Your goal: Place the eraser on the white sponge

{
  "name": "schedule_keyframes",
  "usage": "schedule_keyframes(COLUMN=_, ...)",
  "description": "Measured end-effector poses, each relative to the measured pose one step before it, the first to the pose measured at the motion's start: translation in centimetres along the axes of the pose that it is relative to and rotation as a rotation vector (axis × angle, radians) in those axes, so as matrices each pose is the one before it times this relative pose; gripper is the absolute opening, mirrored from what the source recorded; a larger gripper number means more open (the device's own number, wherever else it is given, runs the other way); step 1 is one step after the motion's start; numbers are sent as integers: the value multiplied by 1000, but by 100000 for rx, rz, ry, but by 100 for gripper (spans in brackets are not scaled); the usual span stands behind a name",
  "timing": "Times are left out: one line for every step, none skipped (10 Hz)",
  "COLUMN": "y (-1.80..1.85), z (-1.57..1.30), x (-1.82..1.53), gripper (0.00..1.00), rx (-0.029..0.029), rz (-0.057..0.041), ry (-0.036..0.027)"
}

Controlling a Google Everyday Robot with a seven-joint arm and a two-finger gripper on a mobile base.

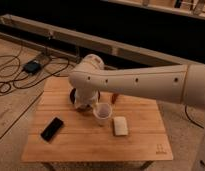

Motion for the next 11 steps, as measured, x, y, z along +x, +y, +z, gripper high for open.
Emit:
schedule_keyframes(y=-984, z=6, x=-254, gripper=60, rx=-304, rz=-1120, ry=-705)
schedule_keyframes(y=-1765, z=60, x=-387, gripper=60, rx=-252, rz=-1793, ry=-874)
schedule_keyframes(y=-1281, z=115, x=-413, gripper=60, rx=-1024, rz=-675, ry=-1324)
schedule_keyframes(y=-1498, z=128, x=-332, gripper=60, rx=-714, rz=-911, ry=-873)
schedule_keyframes(y=-1901, z=195, x=-526, gripper=60, rx=-663, rz=-1181, ry=-1354)
schedule_keyframes(y=-2072, z=378, x=-506, gripper=60, rx=-729, rz=-1075, ry=-1523)
schedule_keyframes(y=-1242, z=349, x=-307, gripper=60, rx=-489, rz=-570, ry=-1067)
schedule_keyframes(y=-1865, z=602, x=-276, gripper=60, rx=-76, rz=-1001, ry=-904)
schedule_keyframes(y=-1294, z=646, x=-105, gripper=60, rx=-160, rz=-1033, ry=-233)
schedule_keyframes(y=-965, z=677, x=-73, gripper=60, rx=-229, rz=-809, ry=-136)
schedule_keyframes(y=-1213, z=819, x=33, gripper=60, rx=-92, rz=-785, ry=438)
